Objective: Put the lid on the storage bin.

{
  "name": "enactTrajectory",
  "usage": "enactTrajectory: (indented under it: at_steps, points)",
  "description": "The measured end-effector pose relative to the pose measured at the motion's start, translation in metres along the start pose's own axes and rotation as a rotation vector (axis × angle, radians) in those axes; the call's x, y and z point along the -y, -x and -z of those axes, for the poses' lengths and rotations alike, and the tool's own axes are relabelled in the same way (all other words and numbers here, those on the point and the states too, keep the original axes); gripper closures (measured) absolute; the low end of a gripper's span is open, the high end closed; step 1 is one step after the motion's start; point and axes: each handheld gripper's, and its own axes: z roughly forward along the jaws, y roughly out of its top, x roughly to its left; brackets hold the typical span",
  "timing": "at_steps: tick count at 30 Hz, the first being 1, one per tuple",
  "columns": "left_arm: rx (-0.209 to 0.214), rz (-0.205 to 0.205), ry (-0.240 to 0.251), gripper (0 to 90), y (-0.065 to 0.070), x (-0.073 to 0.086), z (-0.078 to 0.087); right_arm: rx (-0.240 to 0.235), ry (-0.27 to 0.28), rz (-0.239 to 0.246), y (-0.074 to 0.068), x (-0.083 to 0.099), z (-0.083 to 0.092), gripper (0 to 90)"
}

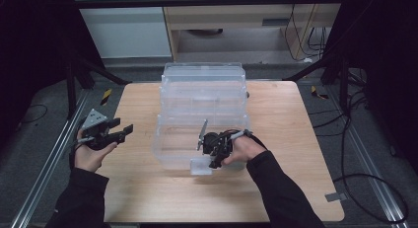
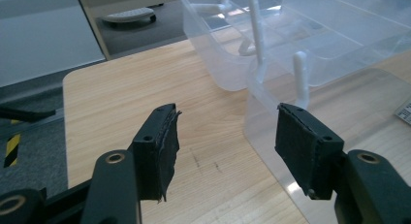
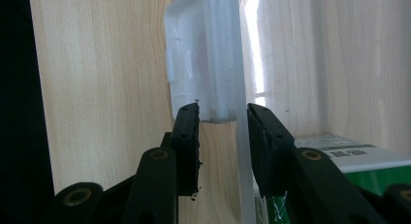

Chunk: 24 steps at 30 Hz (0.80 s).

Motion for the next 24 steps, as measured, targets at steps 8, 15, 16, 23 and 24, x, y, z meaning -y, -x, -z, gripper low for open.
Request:
enactTrajectory:
  at_steps: [8, 15, 16, 23, 24]
  points:
    - [0.047, -0.058, 0.003, 40.4, 0.009, -0.014, -0.011, 0.004, -0.003, 0.008, 0.0, 0.0, 0.0, 66.7]
    - [0.09, -0.132, -0.006, 41.3, 0.02, -0.036, -0.018, 0.01, -0.007, 0.014, -0.002, 0.0, 0.0, 66.7]
    - [0.098, -0.143, -0.01, 41.4, 0.021, -0.039, -0.019, 0.01, -0.006, 0.01, -0.002, 0.0, 0.0, 66.7]
    - [0.137, -0.239, -0.029, 41.5, 0.034, -0.062, -0.027, 0.009, -0.006, 0.01, -0.001, 0.0, 0.0, 66.7]
    - [0.143, -0.25, -0.024, 41.7, 0.036, -0.065, -0.028, 0.011, -0.002, 0.01, -0.001, 0.0, 0.0, 66.7]
